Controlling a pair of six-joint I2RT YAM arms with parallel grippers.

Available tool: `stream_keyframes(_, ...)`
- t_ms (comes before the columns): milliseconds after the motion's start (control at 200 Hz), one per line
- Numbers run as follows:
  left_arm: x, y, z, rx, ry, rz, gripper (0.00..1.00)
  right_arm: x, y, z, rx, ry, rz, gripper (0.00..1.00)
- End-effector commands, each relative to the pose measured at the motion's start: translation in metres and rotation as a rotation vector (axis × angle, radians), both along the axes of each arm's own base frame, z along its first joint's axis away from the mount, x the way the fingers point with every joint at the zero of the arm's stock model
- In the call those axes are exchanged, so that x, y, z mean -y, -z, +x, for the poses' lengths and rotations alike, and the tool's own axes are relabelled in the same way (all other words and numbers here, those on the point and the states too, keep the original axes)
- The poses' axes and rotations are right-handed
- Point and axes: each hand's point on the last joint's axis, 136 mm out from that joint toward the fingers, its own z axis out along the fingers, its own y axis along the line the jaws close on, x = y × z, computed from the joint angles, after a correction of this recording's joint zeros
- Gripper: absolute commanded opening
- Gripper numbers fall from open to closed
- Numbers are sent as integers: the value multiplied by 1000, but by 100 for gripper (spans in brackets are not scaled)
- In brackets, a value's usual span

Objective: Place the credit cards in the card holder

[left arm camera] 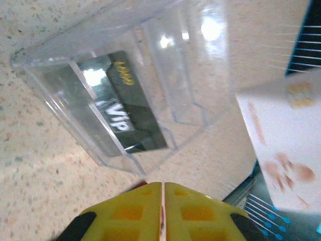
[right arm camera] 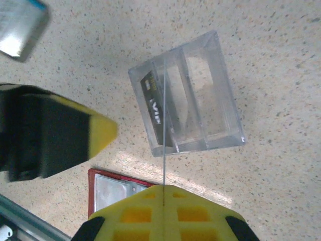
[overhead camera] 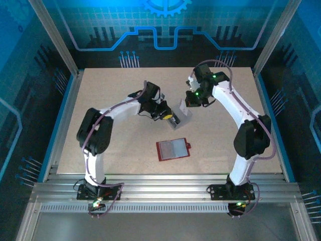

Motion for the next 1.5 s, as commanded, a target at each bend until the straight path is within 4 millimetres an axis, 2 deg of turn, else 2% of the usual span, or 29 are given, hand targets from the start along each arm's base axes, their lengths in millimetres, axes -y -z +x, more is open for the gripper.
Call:
stream_keyframes(0,-13,-32,-19,57,32,-7,14,6,-20,-14,46,17,-23,0)
stream_keyframes(155,-30,-28,-58,61,53,67,19,7,-32,-32,116,23,-1,0)
stream_keyframes(340,-38,-4,-109,41,80,126,24,5,-33,-60,151,20,65,0)
stream_keyframes(485,-42,9,-133,41,84,180,30,-2,-31,-81,185,4,107,0)
stream_keyframes(550,-42,16,-140,42,93,200,36,-4,-25,-89,188,2,130,0)
stream_keyframes(645,-42,28,-148,38,102,241,43,-7,-13,-99,191,3,171,0)
stream_keyframes(815,-43,40,-155,67,127,359,49,-11,8,-114,202,17,249,0)
stream_keyframes(875,-43,45,-157,66,133,376,49,-13,10,-117,210,19,281,0)
stream_keyframes(900,-43,47,-157,71,135,385,50,-13,20,-123,193,19,281,0)
stream_keyframes(1026,-48,62,-157,61,139,478,49,-9,37,-131,192,37,287,0)
stream_keyframes(1236,-45,81,-157,42,137,497,49,-13,48,-140,185,36,344,0)
stream_keyframes(1496,-36,86,-155,57,144,488,48,-24,66,-145,183,36,404,0)
